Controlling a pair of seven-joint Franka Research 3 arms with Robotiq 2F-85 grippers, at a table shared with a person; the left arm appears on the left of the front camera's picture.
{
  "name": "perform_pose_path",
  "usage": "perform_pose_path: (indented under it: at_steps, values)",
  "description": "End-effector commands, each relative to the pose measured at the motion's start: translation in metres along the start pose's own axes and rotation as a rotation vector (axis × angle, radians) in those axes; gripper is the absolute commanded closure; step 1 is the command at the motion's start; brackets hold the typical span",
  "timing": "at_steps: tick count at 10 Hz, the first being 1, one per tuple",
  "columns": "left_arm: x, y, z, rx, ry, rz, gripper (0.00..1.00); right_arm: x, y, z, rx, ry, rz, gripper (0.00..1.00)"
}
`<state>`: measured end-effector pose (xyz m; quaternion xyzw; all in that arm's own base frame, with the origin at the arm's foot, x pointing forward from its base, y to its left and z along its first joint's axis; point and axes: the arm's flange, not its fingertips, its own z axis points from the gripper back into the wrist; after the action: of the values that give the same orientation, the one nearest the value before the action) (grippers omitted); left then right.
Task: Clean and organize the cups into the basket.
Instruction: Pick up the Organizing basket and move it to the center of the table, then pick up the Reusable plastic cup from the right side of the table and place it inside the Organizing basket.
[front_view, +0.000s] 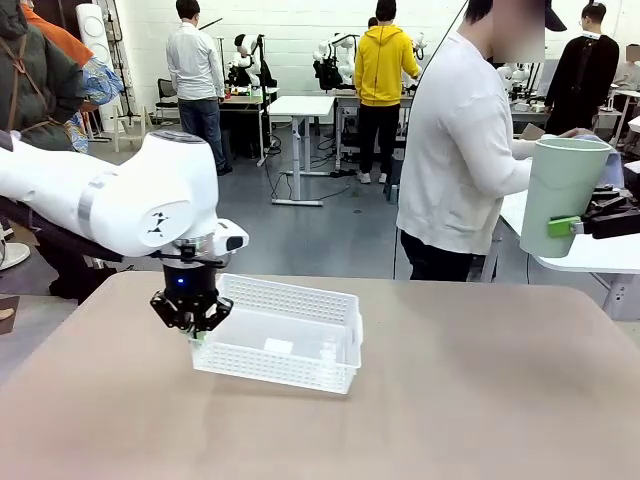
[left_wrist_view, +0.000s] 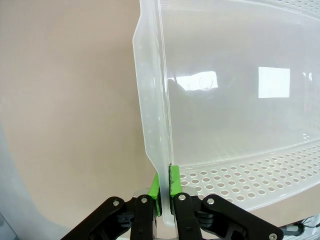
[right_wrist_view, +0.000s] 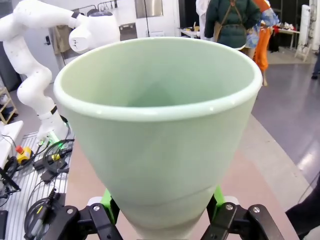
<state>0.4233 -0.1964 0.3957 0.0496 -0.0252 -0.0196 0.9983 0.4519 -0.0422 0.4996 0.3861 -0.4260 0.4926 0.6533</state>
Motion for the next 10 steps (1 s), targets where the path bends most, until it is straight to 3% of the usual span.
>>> perform_pose_path:
  at_steps: [1, 4, 6, 8, 9, 10]
  values:
    - [0.009, -0.024, 0.004, 0.023, -0.002, -0.005, 1.0, -0.001, 0.0, -0.003, 0.005, 0.0, 0.011, 0.79]
    - [0.016, -0.06, -0.001, -0.012, 0.007, -0.012, 1.0, -0.001, 0.0, -0.003, 0.005, 0.0, 0.011, 0.79]
    - [0.007, -0.044, -0.003, -0.083, 0.012, -0.035, 1.0, -0.001, 0.0, -0.003, 0.005, 0.0, 0.011, 0.79]
    - [0.009, -0.054, -0.003, -0.024, 0.016, -0.044, 1.0, -0.001, 0.0, -0.003, 0.005, 0.0, 0.011, 0.79]
    - [0.009, -0.054, -0.003, -0.024, 0.016, -0.044, 1.0, 0.0, 0.0, -0.001, 0.002, 0.001, -0.001, 0.19]
    - [0.009, -0.054, -0.003, -0.024, 0.016, -0.044, 1.0, 0.023, 0.005, -0.019, 0.046, 0.067, 0.019, 0.19]
